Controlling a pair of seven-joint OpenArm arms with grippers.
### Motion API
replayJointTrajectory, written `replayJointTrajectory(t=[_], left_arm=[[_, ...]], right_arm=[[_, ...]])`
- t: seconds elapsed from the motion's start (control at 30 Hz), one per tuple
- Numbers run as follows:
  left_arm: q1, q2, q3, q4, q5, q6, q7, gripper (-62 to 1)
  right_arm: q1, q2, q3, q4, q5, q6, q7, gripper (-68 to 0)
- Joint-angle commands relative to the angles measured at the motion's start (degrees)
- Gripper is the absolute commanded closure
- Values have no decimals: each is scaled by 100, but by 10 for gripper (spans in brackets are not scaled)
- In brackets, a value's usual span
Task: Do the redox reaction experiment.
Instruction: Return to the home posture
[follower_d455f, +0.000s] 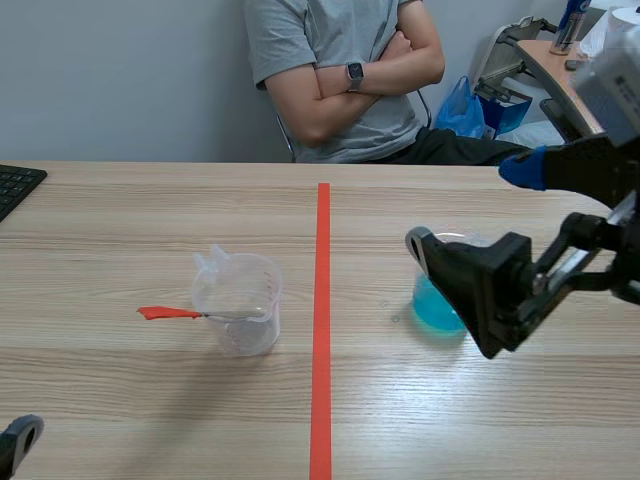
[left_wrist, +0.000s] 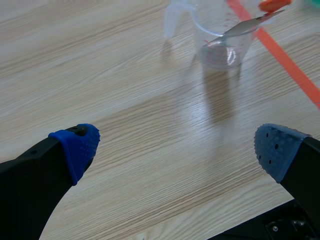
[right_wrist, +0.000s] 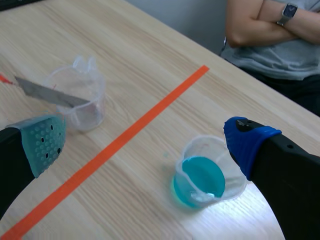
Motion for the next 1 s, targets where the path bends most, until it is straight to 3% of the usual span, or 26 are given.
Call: replayJointTrajectory(t=[0.0,0.1,0.2,0.33,0.6,0.77,0.97], left_arm=[[-9,-35,-33,164,90,-2,-57,-623],[-11,-37,-33,422,275,-2,-9,-623],[-31,-37,-33,645,352,-4,-7,-623],[-140,-44,-31,911,391,-13,96,-623],[-702,-149,-13,997,385,-636,315,-623],[-1056,-367,151,988,278,-678,433,-623],[-1534,-304,308,988,234,-675,916,-623]], right_arm=[[-203,28,138,170,72,-28,76,-679],[-706,125,365,400,278,-31,85,-679],[-1128,345,490,610,481,-205,90,-679],[-1558,472,693,743,511,-284,192,-679],[-1602,470,774,743,509,-286,101,-679],[-1598,470,774,741,507,-282,101,-679],[-1587,470,774,741,507,-280,79,-679]])
